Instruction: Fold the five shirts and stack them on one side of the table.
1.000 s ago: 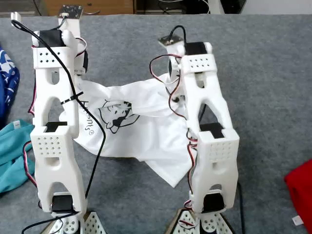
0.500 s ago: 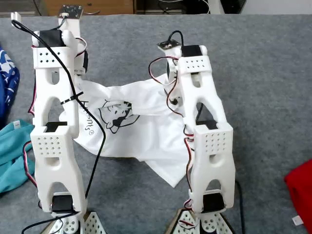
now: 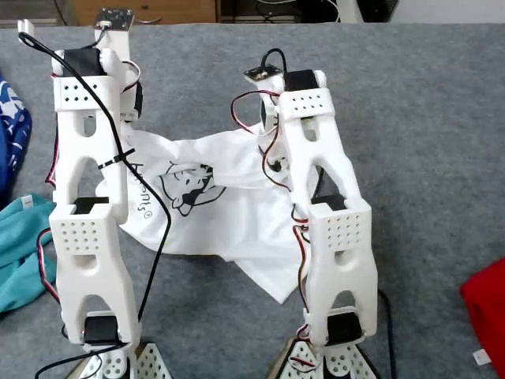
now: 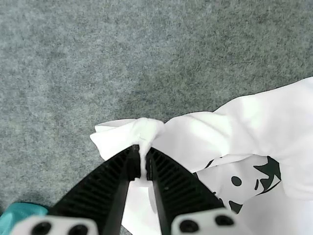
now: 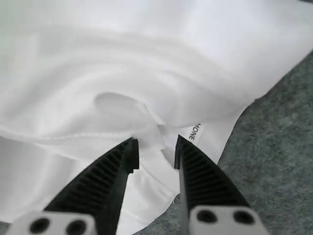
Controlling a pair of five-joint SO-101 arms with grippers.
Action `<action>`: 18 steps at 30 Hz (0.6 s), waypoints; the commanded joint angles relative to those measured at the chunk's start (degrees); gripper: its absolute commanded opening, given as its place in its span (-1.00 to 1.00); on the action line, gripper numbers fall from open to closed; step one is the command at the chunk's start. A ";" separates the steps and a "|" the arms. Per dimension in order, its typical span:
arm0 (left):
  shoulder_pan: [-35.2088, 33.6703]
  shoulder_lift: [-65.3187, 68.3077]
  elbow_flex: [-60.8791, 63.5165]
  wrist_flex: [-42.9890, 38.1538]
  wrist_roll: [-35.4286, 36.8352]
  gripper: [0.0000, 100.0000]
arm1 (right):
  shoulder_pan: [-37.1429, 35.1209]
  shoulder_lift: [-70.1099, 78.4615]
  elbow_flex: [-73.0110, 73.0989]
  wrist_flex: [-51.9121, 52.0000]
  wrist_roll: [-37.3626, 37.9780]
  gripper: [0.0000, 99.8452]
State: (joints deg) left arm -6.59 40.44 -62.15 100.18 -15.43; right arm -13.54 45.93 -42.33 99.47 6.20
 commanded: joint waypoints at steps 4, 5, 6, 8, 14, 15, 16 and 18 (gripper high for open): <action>0.26 -0.66 -0.09 0.62 0.26 -0.96 | -0.57 -0.13 -2.24 0.35 -0.97 -0.71; 0.26 -0.66 -0.09 0.62 0.26 -0.96 | -0.48 -0.13 -2.24 0.26 -2.02 -0.71; 0.26 -0.66 -0.09 0.62 0.26 -0.96 | -0.40 -0.04 -2.24 0.18 -2.90 -0.71; 0.18 -0.66 -0.09 0.62 0.26 -0.96 | -0.40 0.48 -2.24 0.18 -3.60 -0.71; 0.18 -0.66 -0.09 0.62 0.26 -0.96 | -0.40 3.30 -2.59 0.44 -3.69 -0.71; 0.18 -0.66 -0.09 0.62 0.26 -0.96 | -0.40 3.47 -2.68 0.44 -3.69 -0.71; 0.18 -0.66 -0.09 0.62 0.26 -0.96 | -0.40 3.47 -2.68 0.44 -3.69 -0.71; 0.18 -0.66 -0.09 0.62 0.26 -0.96 | -0.40 3.47 -2.68 0.44 -3.69 -0.71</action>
State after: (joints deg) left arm -6.59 40.44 -62.15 100.18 -15.43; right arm -13.54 49.63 -42.42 99.47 3.03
